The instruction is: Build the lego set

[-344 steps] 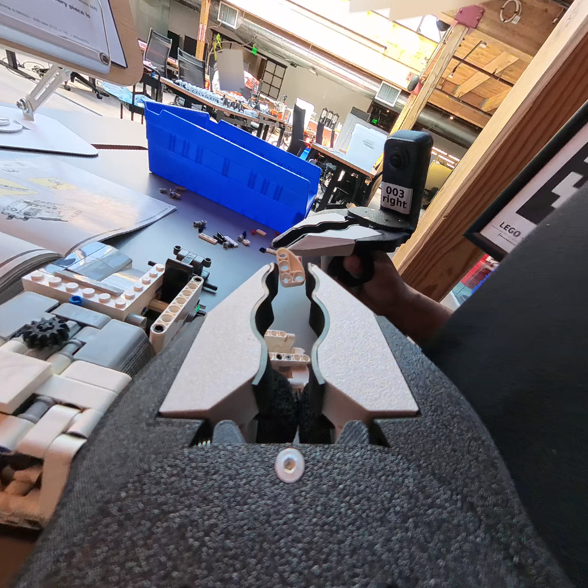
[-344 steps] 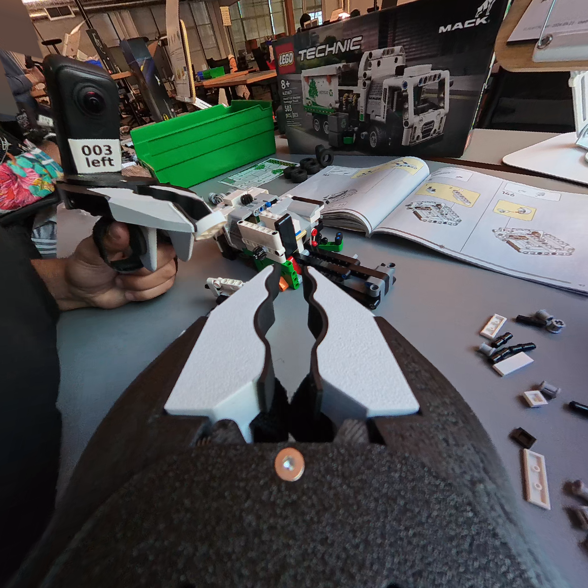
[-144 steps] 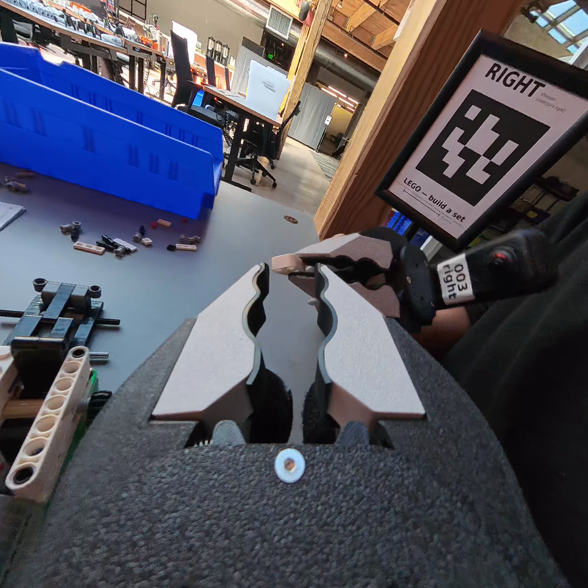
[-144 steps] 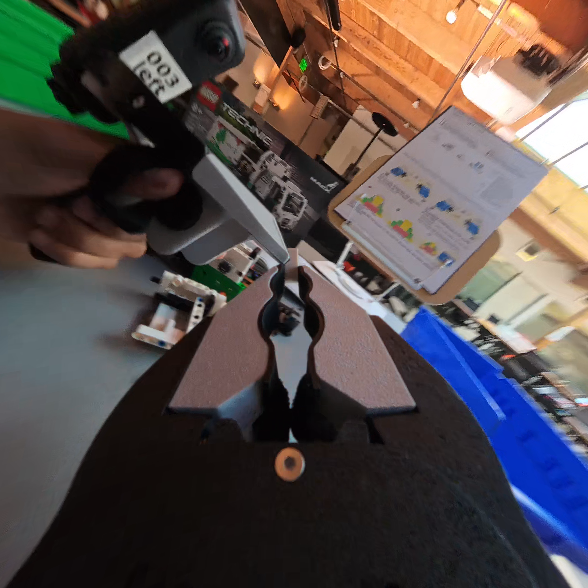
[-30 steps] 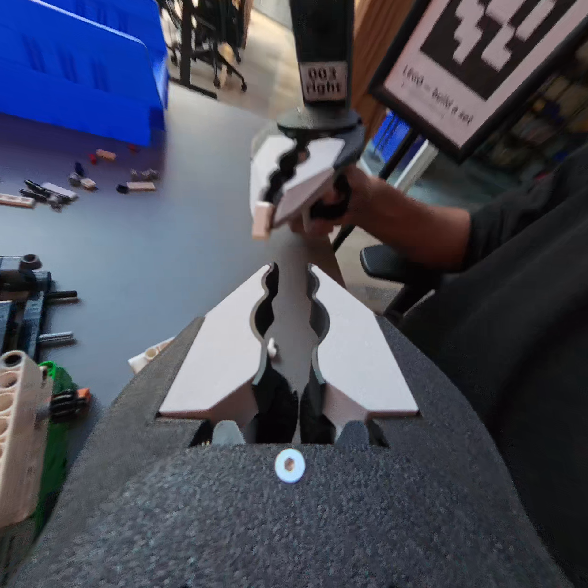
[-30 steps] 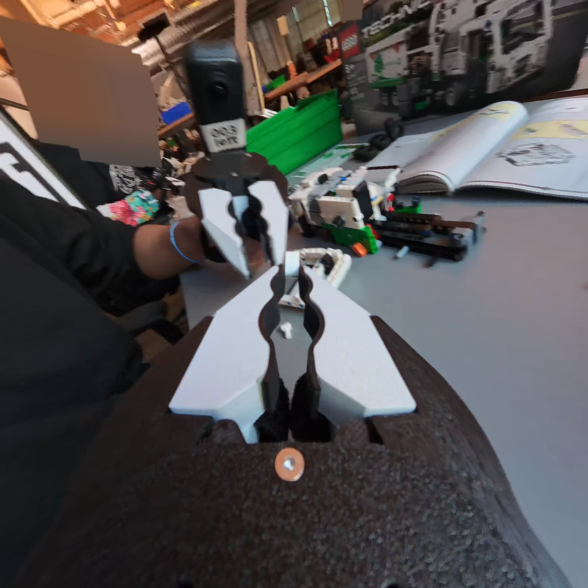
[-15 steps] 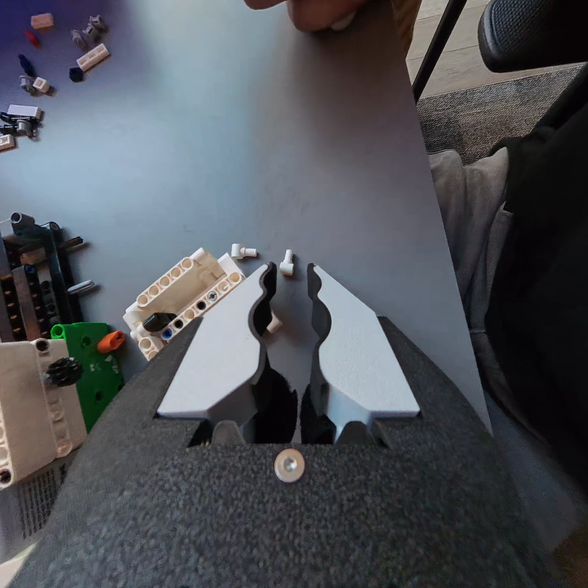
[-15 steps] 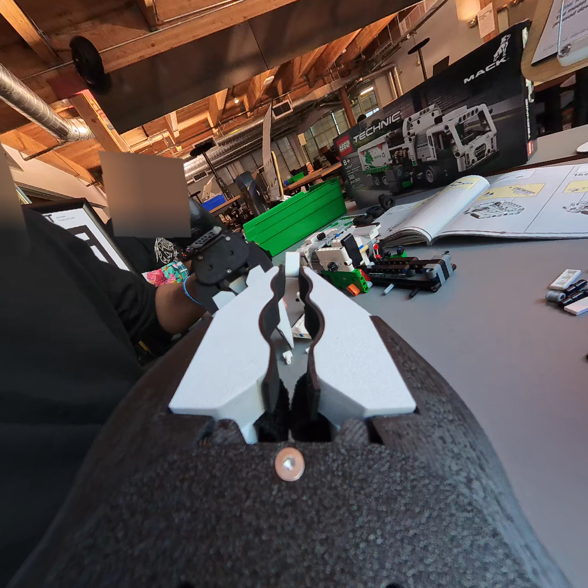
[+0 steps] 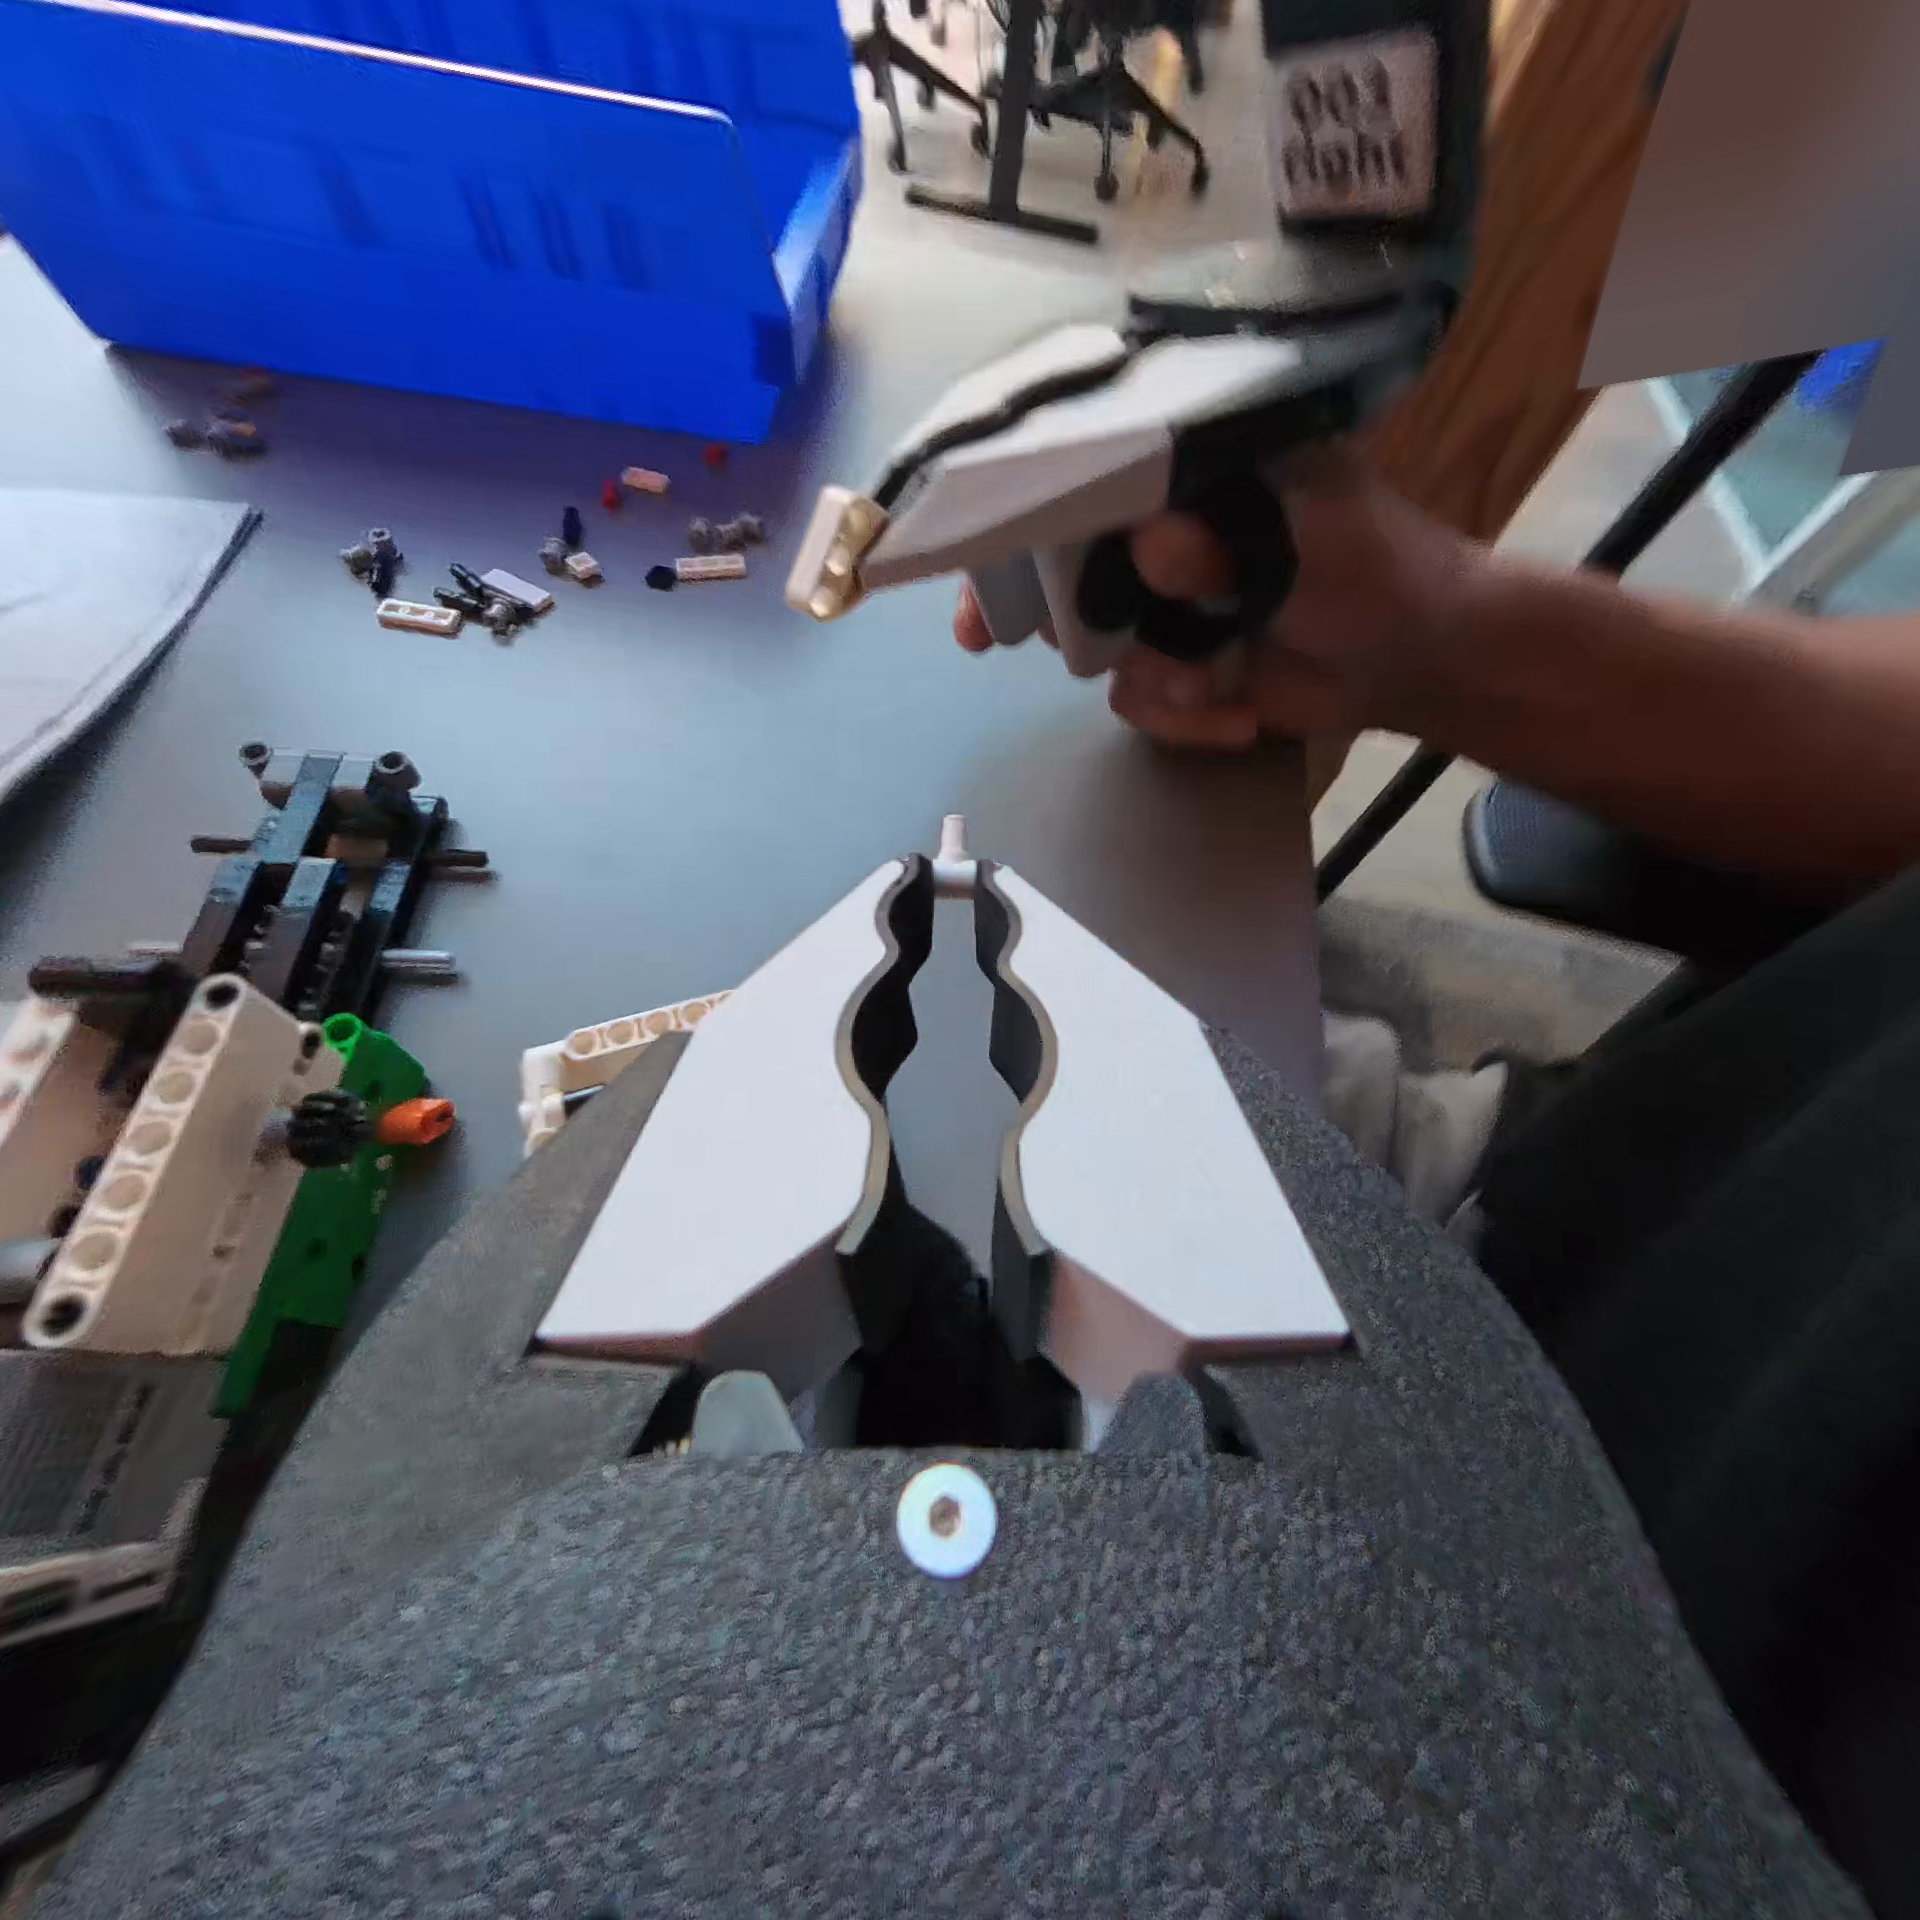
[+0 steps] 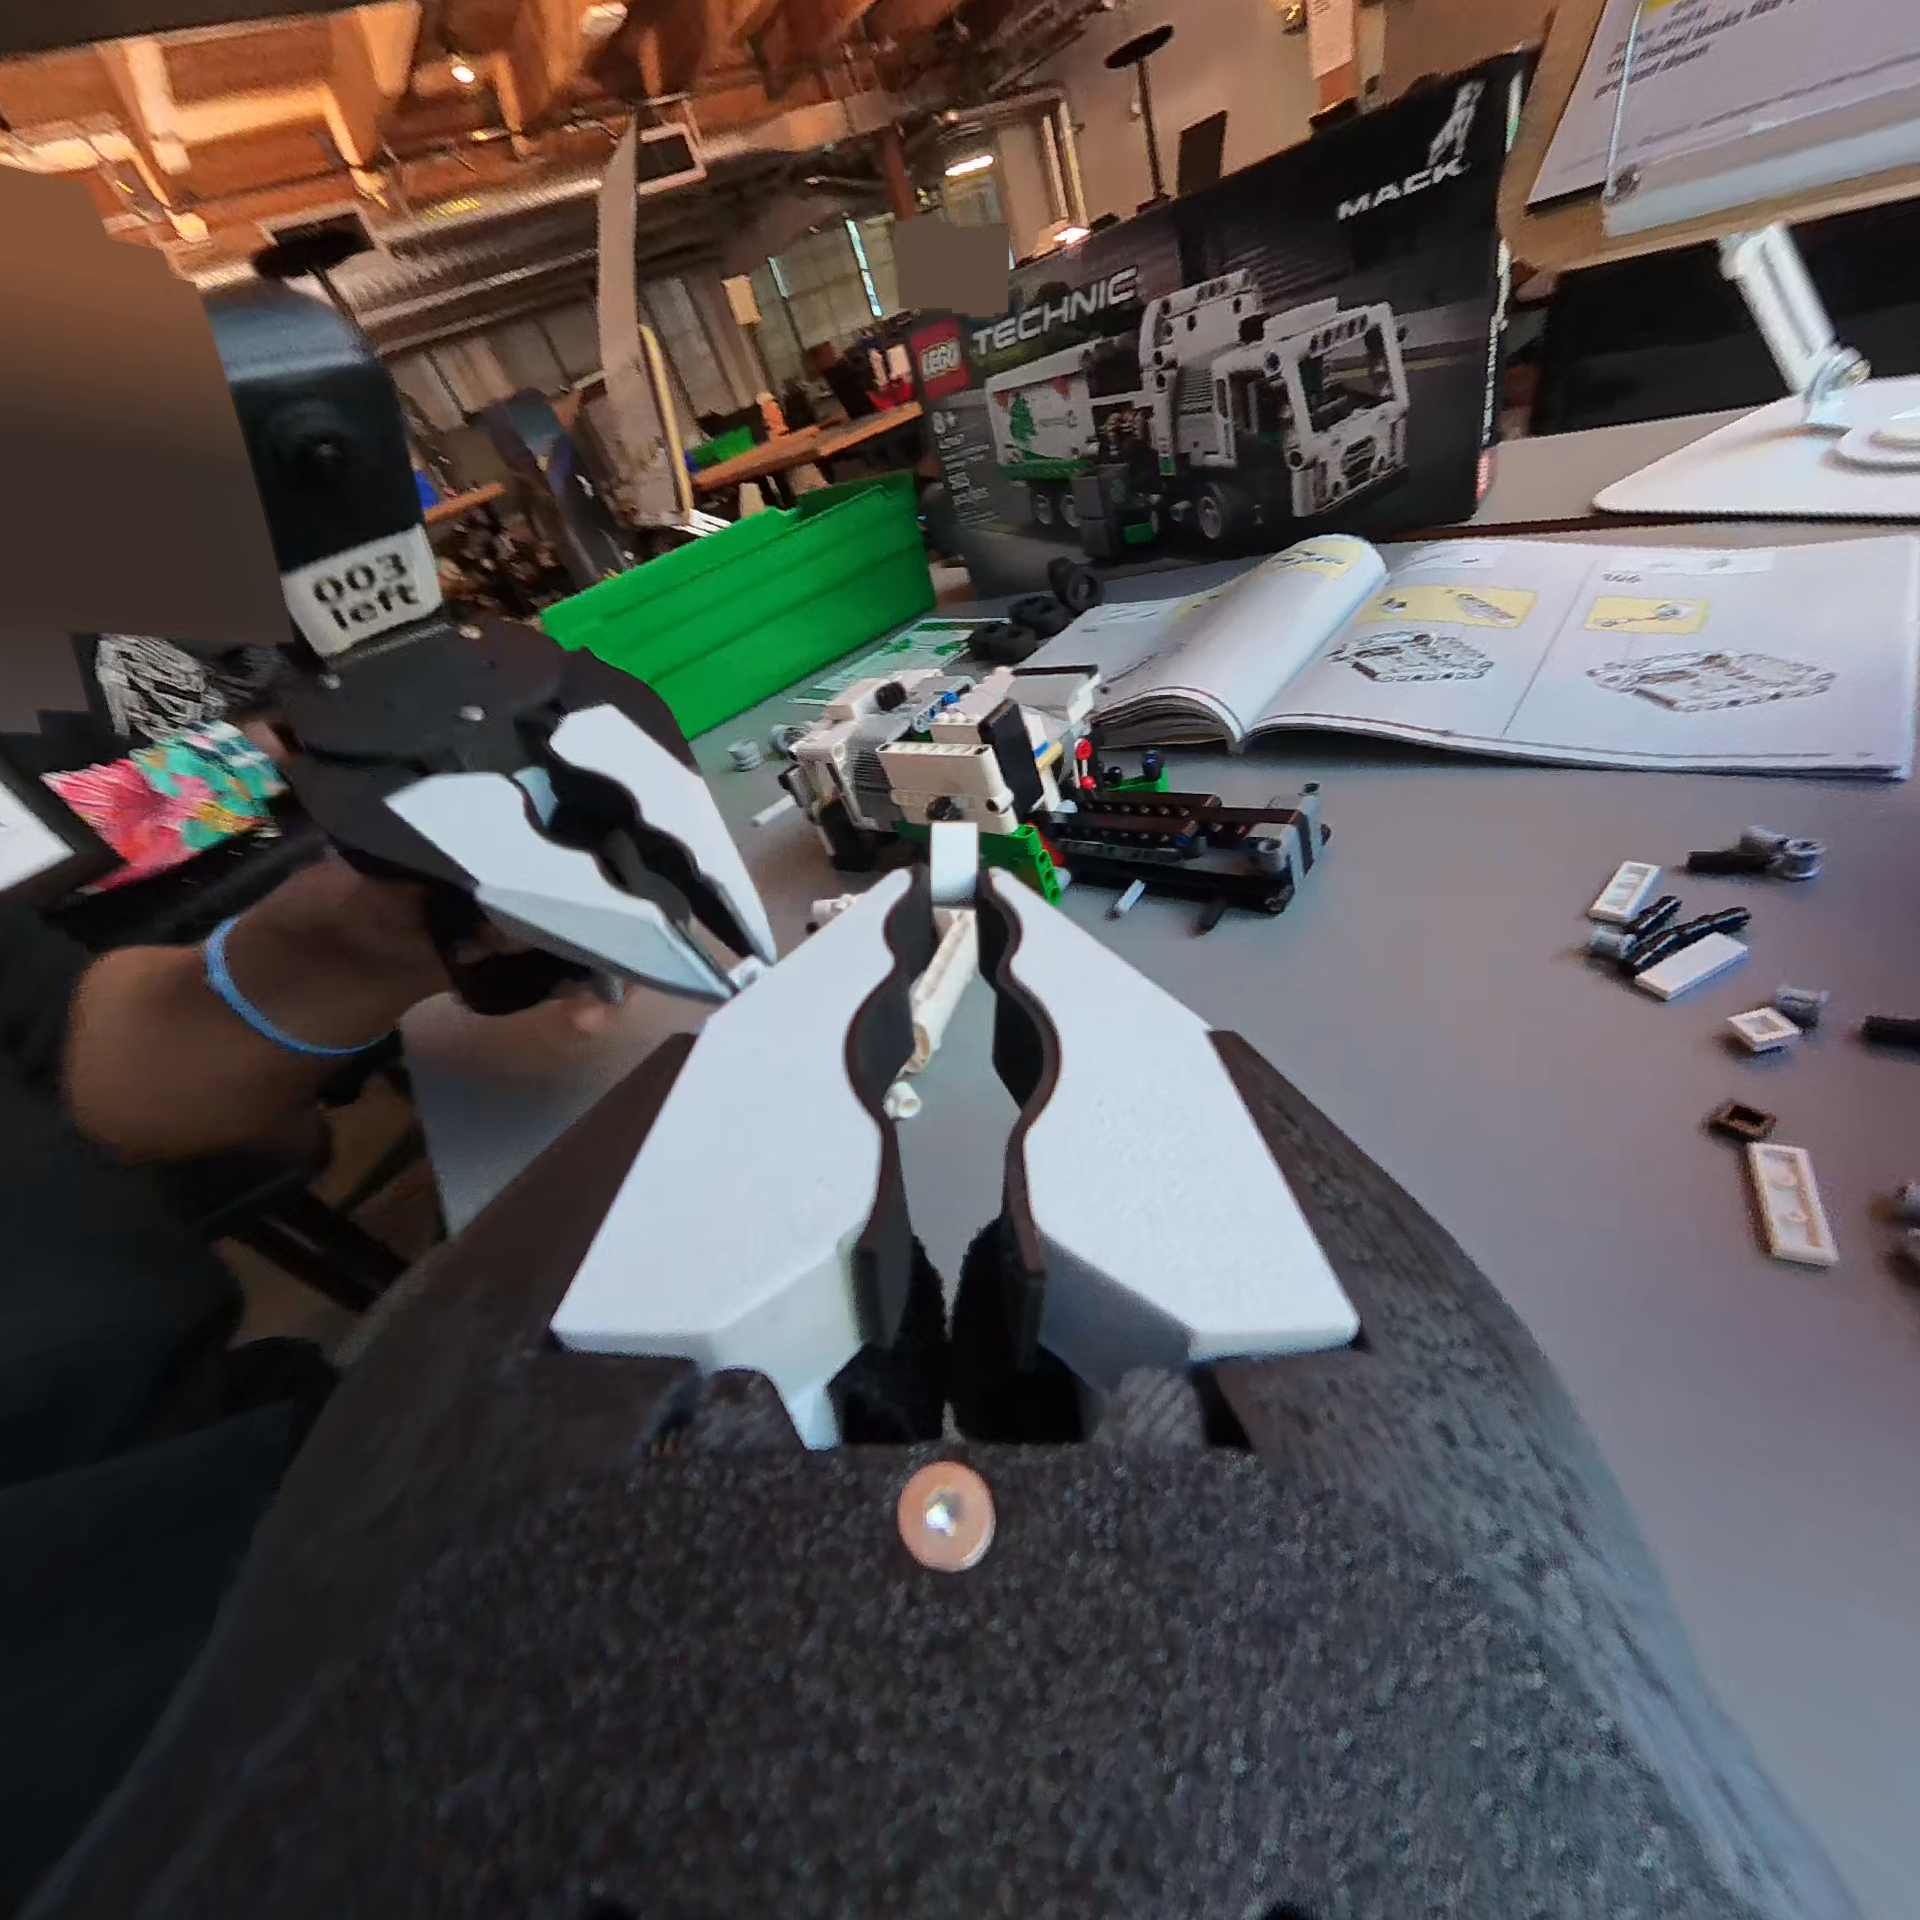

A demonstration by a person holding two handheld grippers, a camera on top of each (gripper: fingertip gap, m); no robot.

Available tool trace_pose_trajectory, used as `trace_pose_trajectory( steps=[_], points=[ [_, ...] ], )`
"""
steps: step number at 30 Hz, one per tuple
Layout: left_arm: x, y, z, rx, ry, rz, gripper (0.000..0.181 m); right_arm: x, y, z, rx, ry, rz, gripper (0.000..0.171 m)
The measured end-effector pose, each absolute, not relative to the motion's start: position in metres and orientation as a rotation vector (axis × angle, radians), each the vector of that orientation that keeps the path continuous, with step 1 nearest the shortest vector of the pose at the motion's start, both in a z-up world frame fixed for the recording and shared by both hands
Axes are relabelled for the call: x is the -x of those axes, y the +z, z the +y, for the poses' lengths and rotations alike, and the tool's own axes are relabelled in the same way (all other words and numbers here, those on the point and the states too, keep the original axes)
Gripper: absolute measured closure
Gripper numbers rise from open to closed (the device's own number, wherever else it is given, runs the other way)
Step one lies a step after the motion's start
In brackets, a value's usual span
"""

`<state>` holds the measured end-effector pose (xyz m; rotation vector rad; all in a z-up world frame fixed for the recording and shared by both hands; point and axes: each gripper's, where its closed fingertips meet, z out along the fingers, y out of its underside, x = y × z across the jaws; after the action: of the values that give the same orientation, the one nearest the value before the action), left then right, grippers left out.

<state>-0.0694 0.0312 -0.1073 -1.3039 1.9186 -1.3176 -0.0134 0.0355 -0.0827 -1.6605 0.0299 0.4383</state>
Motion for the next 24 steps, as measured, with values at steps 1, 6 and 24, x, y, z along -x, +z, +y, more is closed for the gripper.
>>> trace_pose_trajectory(
  steps=[1, 6, 24],
  points=[
    [0.067, -0.102, 0.033, 1.364, -1.399, 1.848, 0.174, 0.015, -0.084, 0.038, 1.672, 0.376, 0.017, 0.164],
    [0.064, -0.096, 0.045, 1.594, -1.678, 1.631, 0.175, 0.041, -0.083, 0.045, 1.672, 0.199, -0.117, 0.165],
    [0.070, -0.085, 0.041, 1.622, -1.723, 1.544, 0.175, 0.060, -0.081, 0.048, 1.635, -0.038, -0.232, 0.164]
  ],
)
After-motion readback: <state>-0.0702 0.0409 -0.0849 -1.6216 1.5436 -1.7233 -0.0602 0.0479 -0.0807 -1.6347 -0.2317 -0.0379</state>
